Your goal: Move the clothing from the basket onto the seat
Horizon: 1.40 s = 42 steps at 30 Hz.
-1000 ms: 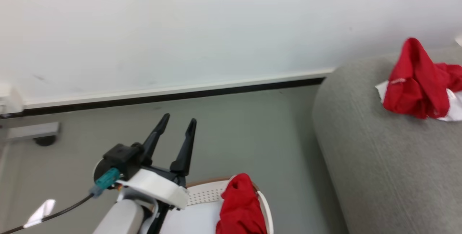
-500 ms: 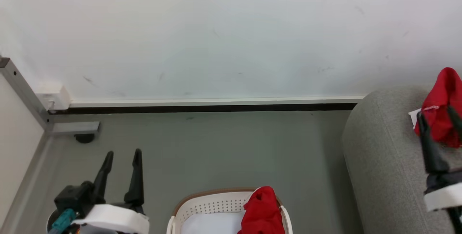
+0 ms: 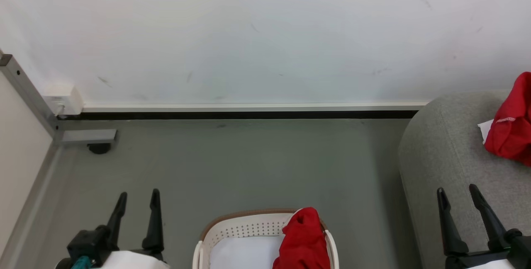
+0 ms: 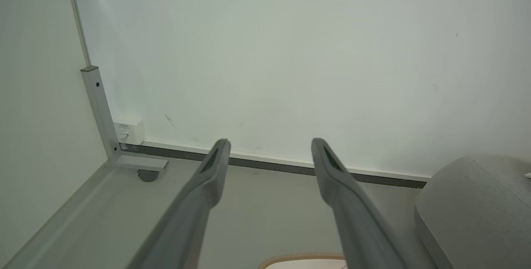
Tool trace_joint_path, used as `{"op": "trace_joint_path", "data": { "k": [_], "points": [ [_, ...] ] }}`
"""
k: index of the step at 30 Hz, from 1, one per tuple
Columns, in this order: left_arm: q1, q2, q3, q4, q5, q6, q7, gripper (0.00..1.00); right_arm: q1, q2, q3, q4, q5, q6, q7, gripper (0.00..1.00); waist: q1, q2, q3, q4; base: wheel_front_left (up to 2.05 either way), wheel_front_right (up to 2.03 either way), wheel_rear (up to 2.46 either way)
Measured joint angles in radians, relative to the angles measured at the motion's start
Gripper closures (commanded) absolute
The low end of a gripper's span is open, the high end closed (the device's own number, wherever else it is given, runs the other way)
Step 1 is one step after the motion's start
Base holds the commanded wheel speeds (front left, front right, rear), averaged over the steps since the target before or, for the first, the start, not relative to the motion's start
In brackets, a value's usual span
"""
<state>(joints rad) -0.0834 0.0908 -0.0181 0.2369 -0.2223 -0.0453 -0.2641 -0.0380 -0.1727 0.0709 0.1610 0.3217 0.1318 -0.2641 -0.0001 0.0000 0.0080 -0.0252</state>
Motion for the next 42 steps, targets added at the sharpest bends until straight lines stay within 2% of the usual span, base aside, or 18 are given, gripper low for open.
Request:
{"op": "trace_joint_path", "data": {
  "k": [11,30,39,42],
  "points": [
    [0.009,-0.034,0.048,0.014,0.055,-0.051,0.000,0.00,-0.022,0.025,0.019,0.033,-0.042,0.000,0.000,0.00,0.0001,0.0000,0.011,-0.032,0.00,0.00,0.00],
    [0.008,-0.041,0.045,0.020,0.077,-0.069,0.000,0.00,-0.033,0.031,0.039,0.056,-0.051,0.000,0.000,0.00,0.0000,0.0000,0.006,-0.053,0.00,0.00,0.00],
    [-0.015,-0.042,0.011,0.045,0.077,-0.073,0.000,0.00,-0.075,-0.013,0.032,0.069,-0.049,0.000,0.000,0.00,0.0001,0.0000,0.038,-0.097,0.00,0.00,0.00],
    [-0.037,-0.042,-0.003,0.053,0.079,-0.077,0.000,0.00,-0.088,-0.010,0.020,0.068,-0.036,0.000,0.000,0.00,0.0001,0.0000,0.061,-0.116,0.00,0.00,0.00]
  ]
}}
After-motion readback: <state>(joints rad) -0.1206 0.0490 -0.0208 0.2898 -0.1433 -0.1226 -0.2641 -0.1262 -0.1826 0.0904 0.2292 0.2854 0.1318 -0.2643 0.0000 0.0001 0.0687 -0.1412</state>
